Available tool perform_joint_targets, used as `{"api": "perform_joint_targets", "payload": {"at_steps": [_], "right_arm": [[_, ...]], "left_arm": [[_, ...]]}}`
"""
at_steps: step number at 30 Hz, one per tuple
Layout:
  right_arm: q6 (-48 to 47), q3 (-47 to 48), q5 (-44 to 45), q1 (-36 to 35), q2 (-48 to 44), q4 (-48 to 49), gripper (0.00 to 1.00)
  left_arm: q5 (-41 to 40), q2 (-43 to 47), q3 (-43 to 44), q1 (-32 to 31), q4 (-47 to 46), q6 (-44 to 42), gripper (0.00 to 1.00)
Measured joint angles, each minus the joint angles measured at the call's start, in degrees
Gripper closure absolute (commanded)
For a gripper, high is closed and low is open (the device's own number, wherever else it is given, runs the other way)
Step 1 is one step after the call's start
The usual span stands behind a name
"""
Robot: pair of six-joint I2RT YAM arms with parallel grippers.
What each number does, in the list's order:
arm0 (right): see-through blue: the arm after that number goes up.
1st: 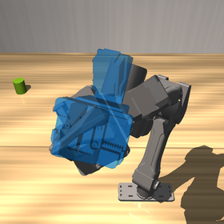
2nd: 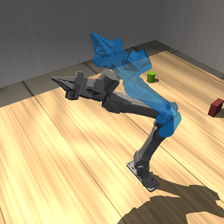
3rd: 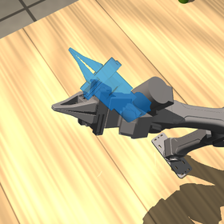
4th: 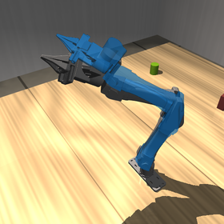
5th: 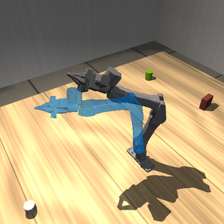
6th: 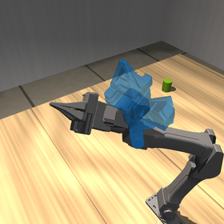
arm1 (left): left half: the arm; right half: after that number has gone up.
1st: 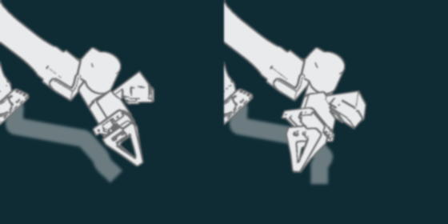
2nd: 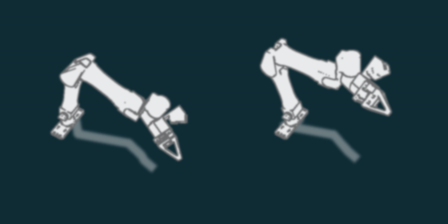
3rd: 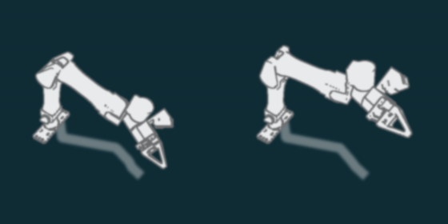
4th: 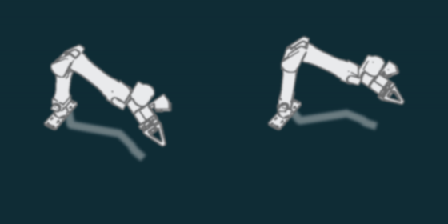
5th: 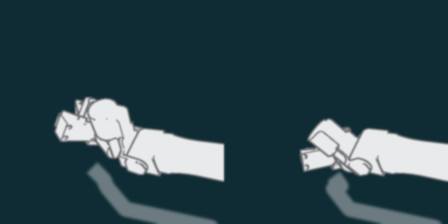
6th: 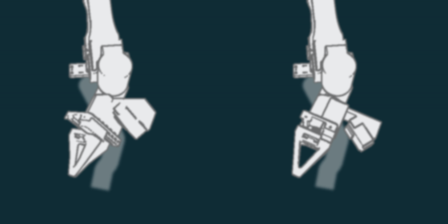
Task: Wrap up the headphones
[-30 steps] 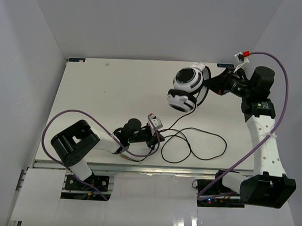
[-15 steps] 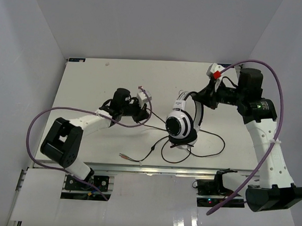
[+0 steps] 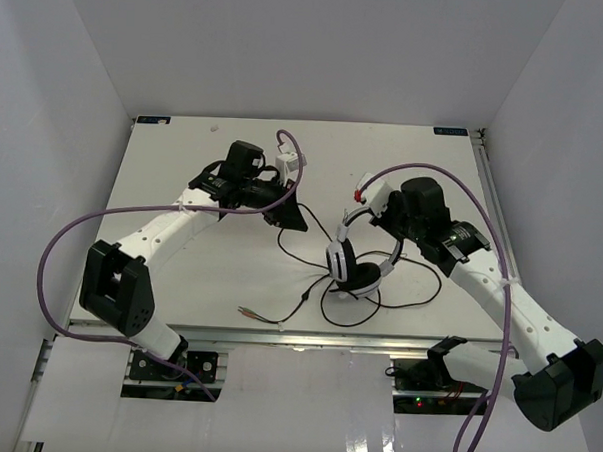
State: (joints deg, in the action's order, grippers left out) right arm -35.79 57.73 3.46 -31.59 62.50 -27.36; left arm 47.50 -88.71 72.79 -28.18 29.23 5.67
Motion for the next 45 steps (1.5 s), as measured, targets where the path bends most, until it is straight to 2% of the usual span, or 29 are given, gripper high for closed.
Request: {"api": "perform_joint_targets", "payload": {"at_steps": [7, 11, 16, 21, 29, 38, 45], "right_arm": [[2.77, -0.52, 16.20, -2.54, 5.71, 9.80, 0.92], [5.60, 0.04, 18.54, -3.53, 8.90, 11.88, 0.92], [8.05, 0.29, 17.47, -3.81, 9.73, 11.63, 0.92], [8.84, 0.29, 12.68, -3.21, 6.15, 10.45, 0.92], [8.76, 0.35, -3.98, -0.26, -2.27, 8.61, 0.92], [2.98, 0.56, -16.74, -0.30, -0.41, 6.05, 0.92], [-6.85, 5.52, -18.55, -2.08, 6.58, 2.15, 0.92]], "left_arm": [[6.51, 2.26, 0.89, -0.64, 2.19, 7.44, 1.00], [7.81, 0.87, 4.43, -1.70, 1.82, 12.90, 1.00], [5.05, -1.70, 8.82, -1.87, 1.71, 16.88, 1.00], [1.74, -3.31, 9.09, 0.39, 3.06, 17.69, 1.00], [-0.55, -4.81, 9.07, 4.05, 5.04, 16.96, 1.00], [1.95, -10.21, 15.93, 3.89, 7.51, 17.56, 1.00], [5.15, -11.33, 17.90, 3.70, 8.40, 17.48, 1.00]]}}
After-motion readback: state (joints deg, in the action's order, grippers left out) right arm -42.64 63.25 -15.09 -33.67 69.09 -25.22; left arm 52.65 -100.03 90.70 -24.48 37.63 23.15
